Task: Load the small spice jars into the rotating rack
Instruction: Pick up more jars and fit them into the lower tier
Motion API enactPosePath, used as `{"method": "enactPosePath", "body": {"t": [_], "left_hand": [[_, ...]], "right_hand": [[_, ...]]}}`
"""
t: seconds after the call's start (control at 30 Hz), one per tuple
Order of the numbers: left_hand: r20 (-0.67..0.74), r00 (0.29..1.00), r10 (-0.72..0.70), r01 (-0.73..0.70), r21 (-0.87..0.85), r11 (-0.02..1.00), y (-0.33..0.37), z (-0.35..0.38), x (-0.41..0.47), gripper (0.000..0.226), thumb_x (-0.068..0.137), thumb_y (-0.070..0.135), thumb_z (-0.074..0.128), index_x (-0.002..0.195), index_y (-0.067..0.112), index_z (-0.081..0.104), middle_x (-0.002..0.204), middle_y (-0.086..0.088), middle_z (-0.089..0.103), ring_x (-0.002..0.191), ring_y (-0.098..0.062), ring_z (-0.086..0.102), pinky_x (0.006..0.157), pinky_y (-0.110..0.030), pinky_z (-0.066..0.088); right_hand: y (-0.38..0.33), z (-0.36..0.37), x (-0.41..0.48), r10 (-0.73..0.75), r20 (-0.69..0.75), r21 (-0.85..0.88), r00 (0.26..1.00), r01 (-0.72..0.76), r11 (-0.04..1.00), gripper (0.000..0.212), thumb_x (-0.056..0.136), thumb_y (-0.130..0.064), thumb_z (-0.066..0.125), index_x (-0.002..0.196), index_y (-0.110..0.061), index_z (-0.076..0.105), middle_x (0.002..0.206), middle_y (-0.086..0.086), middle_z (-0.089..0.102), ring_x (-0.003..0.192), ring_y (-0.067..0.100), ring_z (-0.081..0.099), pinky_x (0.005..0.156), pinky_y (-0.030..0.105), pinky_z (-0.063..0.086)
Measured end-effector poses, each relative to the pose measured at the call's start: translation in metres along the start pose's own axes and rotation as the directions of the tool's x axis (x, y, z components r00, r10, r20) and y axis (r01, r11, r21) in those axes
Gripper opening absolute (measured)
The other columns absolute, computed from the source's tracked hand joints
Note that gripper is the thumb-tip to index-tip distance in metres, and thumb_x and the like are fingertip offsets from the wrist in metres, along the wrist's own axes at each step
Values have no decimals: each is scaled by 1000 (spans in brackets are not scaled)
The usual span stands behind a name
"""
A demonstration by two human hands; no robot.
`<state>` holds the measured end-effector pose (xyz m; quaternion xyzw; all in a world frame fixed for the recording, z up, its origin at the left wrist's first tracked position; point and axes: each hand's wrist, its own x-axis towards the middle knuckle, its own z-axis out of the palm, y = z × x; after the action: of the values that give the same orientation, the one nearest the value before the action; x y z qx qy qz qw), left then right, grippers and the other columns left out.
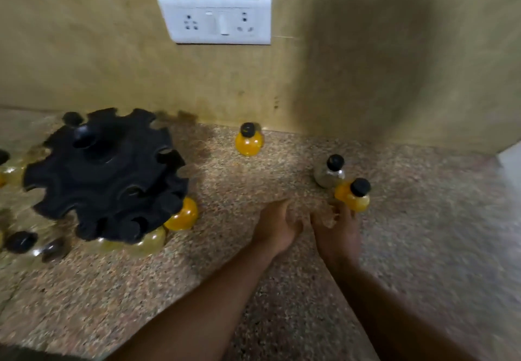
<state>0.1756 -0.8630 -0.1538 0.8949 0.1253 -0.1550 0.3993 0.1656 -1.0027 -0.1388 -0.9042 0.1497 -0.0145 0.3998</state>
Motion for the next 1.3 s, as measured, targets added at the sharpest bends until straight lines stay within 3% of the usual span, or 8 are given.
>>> {"method": "enactPosePath", "body": {"t": [0.13,0.3,0.53,0.77,0.93,1.03,1.13,1.3], "left_hand": [[140,984,111,-151,320,935,21,30,22,79,93,46,63,158,26,23,166,-9,16,152,-31,12,121,-45,25],[208,968,138,-229,514,827,40,45,40,99,86,56,67,160,25,9,166,-17,4,153,-40,1,120,-50,19],[266,963,53,-195,545,815,49,44,61,123,71,66,76,160,29,-1,167,-13,-14,151,-43,-12,118,-60,15],[250,965,78,-204,528,825,41,45,62,119,70,66,76,159,28,7,168,-8,-12,153,-38,-11,117,-61,19],[-22,983,181,-175,178,968,25,41,57,71,87,23,74,150,23,42,161,-8,33,149,-30,27,118,-39,29],[-255,967,-20,-37,-217,976,21,22,38,42,94,18,64,136,22,57,137,0,57,122,-21,57,98,-30,47],[-317,893,-321,83,-584,807,13,-2,26,43,96,23,64,138,18,56,135,1,59,110,-19,64,80,-28,49],[-300,716,-631,15,-896,443,-18,-52,4,50,97,33,63,141,11,54,142,-5,54,129,-27,53,88,-32,40]], "right_hand": [[19,-23,12,87,-179,80,980,-74,994,74,83,-41,78,144,-19,43,139,5,46,125,24,48,90,34,40],[30,-31,41,103,-173,150,980,-77,986,78,82,-39,80,147,-23,41,145,5,45,131,25,47,92,32,35],[30,-28,71,105,-119,188,987,-81,979,64,85,-41,77,141,-29,49,139,2,52,124,22,50,88,31,35],[30,-20,74,116,-145,193,983,-87,977,59,84,-42,78,136,-27,55,135,0,51,120,20,52,86,32,37],[24,-16,55,44,-144,156,989,-21,988,56,80,-43,80,131,-28,58,132,-3,52,118,18,52,86,31,38],[13,-10,41,-24,-103,125,994,37,991,55,80,-43,80,129,-27,60,131,-1,55,118,22,54,85,31,39],[2,0,27,-63,-22,96,998,65,993,55,82,-46,77,130,-27,59,133,-2,52,120,21,53,88,33,42],[-26,29,5,-188,164,124,968,169,978,56,83,-41,79,134,-24,60,136,2,53,123,24,52,93,28,39]]}}
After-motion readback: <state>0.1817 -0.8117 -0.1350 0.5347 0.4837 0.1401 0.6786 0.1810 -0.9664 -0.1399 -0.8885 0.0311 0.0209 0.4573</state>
